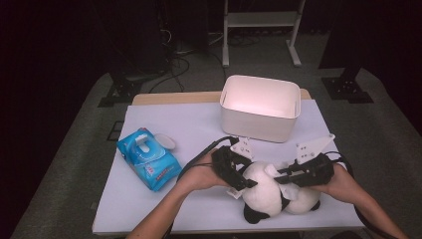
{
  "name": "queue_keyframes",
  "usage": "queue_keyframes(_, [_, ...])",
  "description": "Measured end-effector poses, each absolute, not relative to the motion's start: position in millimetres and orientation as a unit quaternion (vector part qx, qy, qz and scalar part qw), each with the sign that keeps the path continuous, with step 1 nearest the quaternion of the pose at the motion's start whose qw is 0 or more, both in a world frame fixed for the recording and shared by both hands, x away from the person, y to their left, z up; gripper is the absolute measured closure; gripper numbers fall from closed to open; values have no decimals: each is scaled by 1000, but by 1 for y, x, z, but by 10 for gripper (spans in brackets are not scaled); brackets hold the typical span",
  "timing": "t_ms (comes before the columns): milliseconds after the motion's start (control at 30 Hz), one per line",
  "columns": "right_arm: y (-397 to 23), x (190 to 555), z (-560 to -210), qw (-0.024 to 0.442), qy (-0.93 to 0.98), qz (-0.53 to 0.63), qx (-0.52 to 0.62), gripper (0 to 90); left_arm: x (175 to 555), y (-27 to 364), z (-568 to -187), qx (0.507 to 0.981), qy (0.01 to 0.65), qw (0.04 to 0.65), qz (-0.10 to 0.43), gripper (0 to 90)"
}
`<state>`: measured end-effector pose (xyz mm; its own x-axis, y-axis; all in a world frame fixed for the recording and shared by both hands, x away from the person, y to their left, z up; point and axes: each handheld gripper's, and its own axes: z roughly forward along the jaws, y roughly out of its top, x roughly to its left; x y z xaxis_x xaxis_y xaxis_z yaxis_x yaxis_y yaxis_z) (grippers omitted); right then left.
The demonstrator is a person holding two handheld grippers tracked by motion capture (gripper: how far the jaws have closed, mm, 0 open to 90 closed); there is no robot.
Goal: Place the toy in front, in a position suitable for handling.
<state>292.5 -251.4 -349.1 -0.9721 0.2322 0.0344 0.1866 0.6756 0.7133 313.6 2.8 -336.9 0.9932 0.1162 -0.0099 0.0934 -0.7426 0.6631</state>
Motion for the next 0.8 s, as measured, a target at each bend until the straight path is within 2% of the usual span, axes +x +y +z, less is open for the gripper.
queue_keyframes(100, [-254, 285, -348, 29, 914, 388, 111, 773, 309, -2, -342, 937, 51, 345, 1, 278])
queue_keyframes(167, [-256, 281, -348, 26, 913, 392, 108, 773, 305, -6, -345, 938, 42, 344, -4, 308])
queue_keyframes(333, [-250, 282, -340, 32, 912, 398, 94, 773, 299, -11, -342, 942, 28, 333, 12, 321])
queue_keyframes(600, [-216, 294, -329, 27, 915, 397, 57, 773, 290, -14, -339, 947, 9, 320, 36, 325])
queue_keyframes(800, [-232, 297, -334, 25, 914, 397, 78, 774, 293, -12, -342, 943, 12, 331, 33, 329])
